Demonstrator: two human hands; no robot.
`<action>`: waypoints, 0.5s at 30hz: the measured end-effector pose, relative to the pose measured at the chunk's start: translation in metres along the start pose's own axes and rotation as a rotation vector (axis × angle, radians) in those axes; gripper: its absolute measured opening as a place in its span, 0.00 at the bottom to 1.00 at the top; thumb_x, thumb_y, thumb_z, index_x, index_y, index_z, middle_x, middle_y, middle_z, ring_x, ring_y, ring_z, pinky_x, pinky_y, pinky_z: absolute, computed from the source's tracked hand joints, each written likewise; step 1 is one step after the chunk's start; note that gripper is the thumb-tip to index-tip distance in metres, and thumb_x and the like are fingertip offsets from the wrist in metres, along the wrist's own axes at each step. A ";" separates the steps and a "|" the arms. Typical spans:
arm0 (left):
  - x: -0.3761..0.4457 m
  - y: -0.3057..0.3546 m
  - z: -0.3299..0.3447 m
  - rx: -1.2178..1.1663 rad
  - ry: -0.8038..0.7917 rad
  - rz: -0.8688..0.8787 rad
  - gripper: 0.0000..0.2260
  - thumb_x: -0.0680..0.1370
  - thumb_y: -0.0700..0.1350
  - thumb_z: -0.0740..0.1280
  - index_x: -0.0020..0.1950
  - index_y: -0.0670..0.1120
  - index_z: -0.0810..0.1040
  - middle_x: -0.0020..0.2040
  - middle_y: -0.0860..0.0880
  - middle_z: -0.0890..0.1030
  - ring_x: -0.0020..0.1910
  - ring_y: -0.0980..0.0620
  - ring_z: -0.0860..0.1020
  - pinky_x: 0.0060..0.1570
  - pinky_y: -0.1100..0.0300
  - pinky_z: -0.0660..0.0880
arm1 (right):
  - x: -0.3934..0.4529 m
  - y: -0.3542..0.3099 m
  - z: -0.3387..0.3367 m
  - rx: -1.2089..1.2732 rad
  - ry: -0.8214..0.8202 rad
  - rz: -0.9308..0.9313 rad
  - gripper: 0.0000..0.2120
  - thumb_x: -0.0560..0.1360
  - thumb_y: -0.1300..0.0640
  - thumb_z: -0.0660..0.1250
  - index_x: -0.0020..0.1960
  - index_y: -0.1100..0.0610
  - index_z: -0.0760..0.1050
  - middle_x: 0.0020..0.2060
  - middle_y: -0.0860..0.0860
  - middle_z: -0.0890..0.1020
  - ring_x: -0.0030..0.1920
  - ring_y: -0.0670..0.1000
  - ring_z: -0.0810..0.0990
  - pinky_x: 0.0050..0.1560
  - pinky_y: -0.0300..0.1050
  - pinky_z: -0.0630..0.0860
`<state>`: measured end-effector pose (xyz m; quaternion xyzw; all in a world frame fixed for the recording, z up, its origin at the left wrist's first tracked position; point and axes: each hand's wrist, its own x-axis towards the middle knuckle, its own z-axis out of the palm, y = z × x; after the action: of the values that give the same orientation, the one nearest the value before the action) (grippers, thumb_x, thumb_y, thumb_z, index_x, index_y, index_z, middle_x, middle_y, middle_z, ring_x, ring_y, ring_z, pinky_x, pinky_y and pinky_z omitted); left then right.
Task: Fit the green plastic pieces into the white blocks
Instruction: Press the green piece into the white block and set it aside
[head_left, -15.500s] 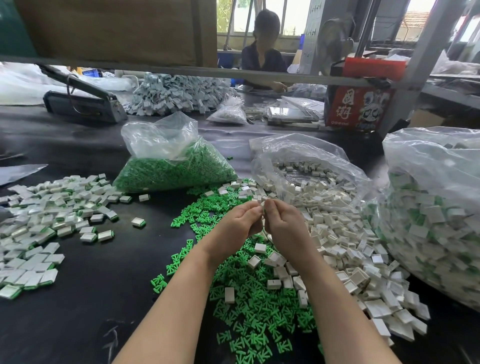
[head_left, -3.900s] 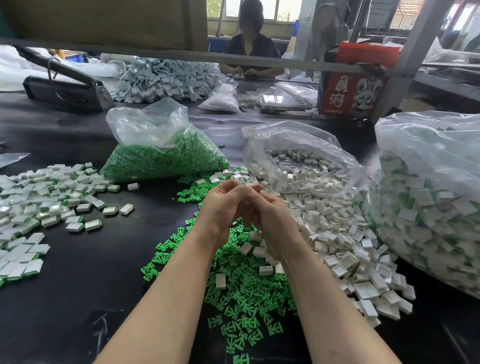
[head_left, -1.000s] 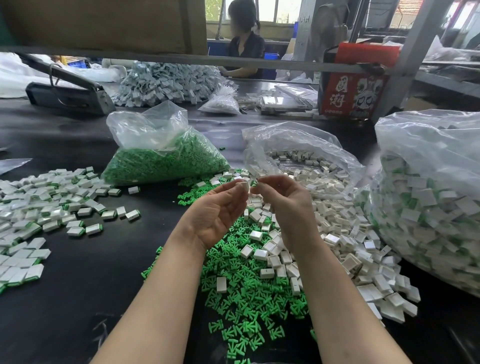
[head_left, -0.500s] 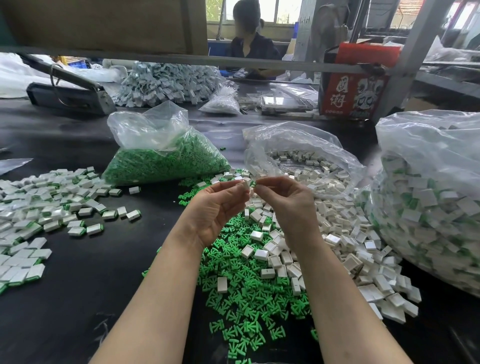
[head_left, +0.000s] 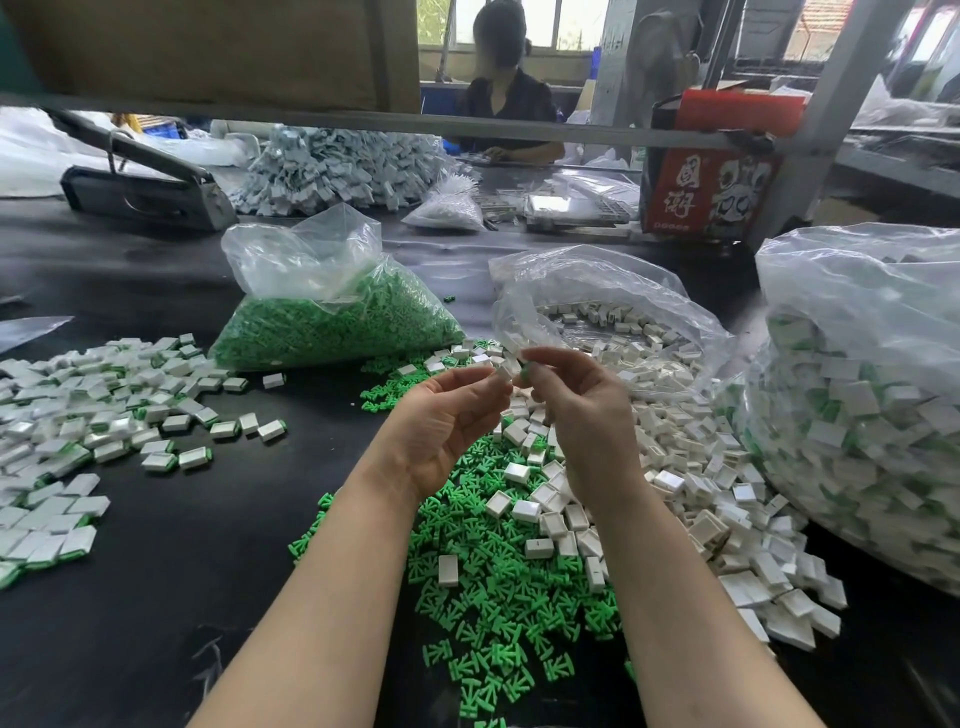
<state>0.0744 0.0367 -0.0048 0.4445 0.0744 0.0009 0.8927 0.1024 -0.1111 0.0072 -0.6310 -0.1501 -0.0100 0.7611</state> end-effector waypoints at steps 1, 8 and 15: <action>0.000 0.000 0.000 0.008 -0.002 0.003 0.16 0.65 0.39 0.75 0.52 0.41 0.79 0.43 0.44 0.86 0.40 0.51 0.85 0.37 0.62 0.80 | 0.000 0.000 -0.001 0.011 0.017 -0.013 0.06 0.77 0.67 0.66 0.53 0.64 0.79 0.43 0.55 0.83 0.36 0.39 0.80 0.37 0.32 0.75; -0.001 0.002 0.001 0.081 0.018 0.036 0.17 0.63 0.41 0.76 0.50 0.41 0.80 0.43 0.43 0.86 0.40 0.51 0.85 0.38 0.62 0.80 | 0.000 0.002 0.000 -0.049 0.044 -0.081 0.05 0.75 0.65 0.69 0.51 0.63 0.80 0.43 0.56 0.84 0.40 0.46 0.82 0.42 0.36 0.77; -0.001 0.002 0.002 0.182 0.033 0.111 0.20 0.58 0.44 0.79 0.47 0.41 0.81 0.42 0.43 0.85 0.38 0.50 0.83 0.36 0.63 0.79 | 0.002 0.004 0.001 0.001 0.067 -0.093 0.06 0.74 0.66 0.71 0.50 0.65 0.80 0.44 0.58 0.85 0.46 0.52 0.84 0.51 0.43 0.80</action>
<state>0.0736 0.0362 -0.0018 0.5272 0.0641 0.0506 0.8458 0.1045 -0.1088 0.0042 -0.6221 -0.1539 -0.0662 0.7648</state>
